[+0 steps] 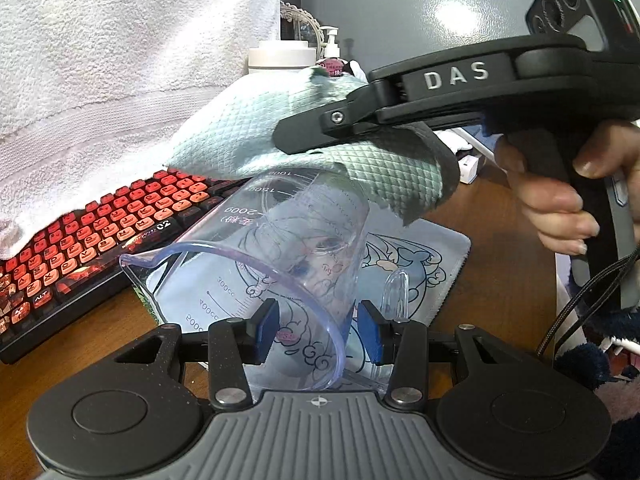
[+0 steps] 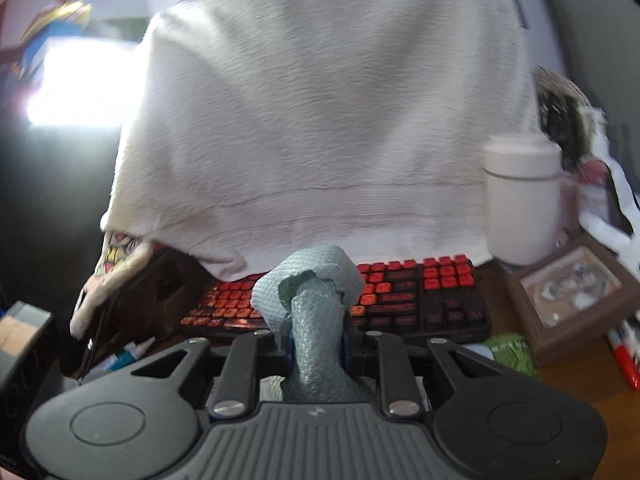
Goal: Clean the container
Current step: 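Rub the cloth back and forth across the jug's wall with the right tool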
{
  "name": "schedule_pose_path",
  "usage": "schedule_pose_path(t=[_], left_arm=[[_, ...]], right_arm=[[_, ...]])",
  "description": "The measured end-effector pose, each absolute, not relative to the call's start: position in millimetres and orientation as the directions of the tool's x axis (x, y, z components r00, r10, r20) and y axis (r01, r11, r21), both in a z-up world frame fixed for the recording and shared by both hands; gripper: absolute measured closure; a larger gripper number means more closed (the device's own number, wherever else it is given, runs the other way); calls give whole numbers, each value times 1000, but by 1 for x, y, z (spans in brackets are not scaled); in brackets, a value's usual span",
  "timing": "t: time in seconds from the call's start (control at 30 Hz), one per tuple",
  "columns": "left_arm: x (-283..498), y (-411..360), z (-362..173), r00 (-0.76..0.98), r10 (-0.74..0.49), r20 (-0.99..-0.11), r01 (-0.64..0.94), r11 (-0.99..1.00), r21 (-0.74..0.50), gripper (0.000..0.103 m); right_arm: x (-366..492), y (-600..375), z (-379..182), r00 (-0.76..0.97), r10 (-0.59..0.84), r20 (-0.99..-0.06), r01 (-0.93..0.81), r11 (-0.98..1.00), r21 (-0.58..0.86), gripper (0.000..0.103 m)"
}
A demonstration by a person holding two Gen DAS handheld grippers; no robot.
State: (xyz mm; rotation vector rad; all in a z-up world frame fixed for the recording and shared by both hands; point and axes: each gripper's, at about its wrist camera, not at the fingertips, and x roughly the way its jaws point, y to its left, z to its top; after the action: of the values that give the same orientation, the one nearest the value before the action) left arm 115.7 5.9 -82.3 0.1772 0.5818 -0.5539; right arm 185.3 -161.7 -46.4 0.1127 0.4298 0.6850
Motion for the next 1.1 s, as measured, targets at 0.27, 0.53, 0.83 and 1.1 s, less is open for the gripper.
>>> schedule_pose_path(t=[0.27,0.53,0.83,1.1], left_arm=[[58,-28,-62,697,-443,-564,543,840,11,60],[86,-3,-73,695,-445,-564,542,840,5,60],[87,-10,-77,695,-445,-564,542,840,5,60],[121,30,-85,695,-446,-564,543,840,5,60]], right_arm=[[164,-156,-52,638,705,-311,-659,708,253,83],[153,-159,-55,568,769,-293,-724,636,266,83],[175,-192,-61,671,678,-300,-620,735,276,83],[157,-181,-63,645,703,-300,-671,708,218,83]])
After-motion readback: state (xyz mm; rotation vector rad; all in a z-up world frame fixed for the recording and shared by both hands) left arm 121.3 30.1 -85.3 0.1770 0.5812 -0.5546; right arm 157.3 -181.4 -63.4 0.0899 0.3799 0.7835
